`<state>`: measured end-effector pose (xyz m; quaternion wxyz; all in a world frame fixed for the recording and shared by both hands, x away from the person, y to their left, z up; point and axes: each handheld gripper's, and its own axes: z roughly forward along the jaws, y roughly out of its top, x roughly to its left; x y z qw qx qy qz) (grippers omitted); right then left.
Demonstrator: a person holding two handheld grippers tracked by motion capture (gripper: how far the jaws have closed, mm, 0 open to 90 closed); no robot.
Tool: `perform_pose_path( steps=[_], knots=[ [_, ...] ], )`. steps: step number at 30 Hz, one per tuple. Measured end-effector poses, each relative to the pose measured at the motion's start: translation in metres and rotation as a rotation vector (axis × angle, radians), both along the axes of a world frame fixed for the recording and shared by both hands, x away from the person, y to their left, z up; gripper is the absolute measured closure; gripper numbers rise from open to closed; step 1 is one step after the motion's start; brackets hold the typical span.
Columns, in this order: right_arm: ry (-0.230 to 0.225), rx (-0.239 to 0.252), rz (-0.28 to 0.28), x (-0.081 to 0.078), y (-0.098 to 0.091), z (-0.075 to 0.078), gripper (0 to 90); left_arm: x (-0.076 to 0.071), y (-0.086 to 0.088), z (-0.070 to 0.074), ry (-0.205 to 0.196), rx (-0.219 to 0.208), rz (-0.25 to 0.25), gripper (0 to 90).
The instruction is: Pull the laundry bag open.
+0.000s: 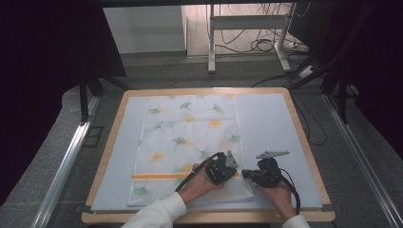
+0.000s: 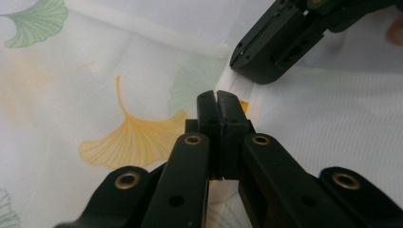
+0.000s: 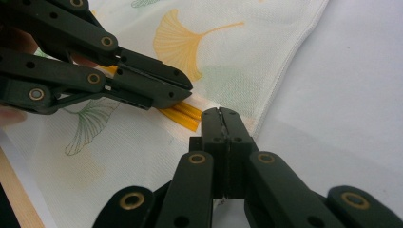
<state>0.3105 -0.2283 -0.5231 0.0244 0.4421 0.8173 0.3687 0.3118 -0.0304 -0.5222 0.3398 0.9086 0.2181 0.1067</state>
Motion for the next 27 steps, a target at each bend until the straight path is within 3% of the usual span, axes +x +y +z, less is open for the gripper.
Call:
perform_pose_path(
  steps=[13, 17, 27],
  knots=[
    [-0.006, 0.005, 0.001, -0.001, -0.001, -0.001, 89.6, 0.001, 0.019, 0.000, 0.017, 0.016, 0.028, 90.0],
    [-0.008, 0.010, 0.003, -0.001, -0.001, -0.001, 89.6, 0.002, 0.033, -0.001, 0.044, -0.005, 0.042, 90.0],
    [-0.010, 0.016, 0.000, -0.001, -0.002, -0.002, 89.6, -0.002, 0.052, -0.002, 0.045, -0.016, 0.062, 90.0]
  ],
)
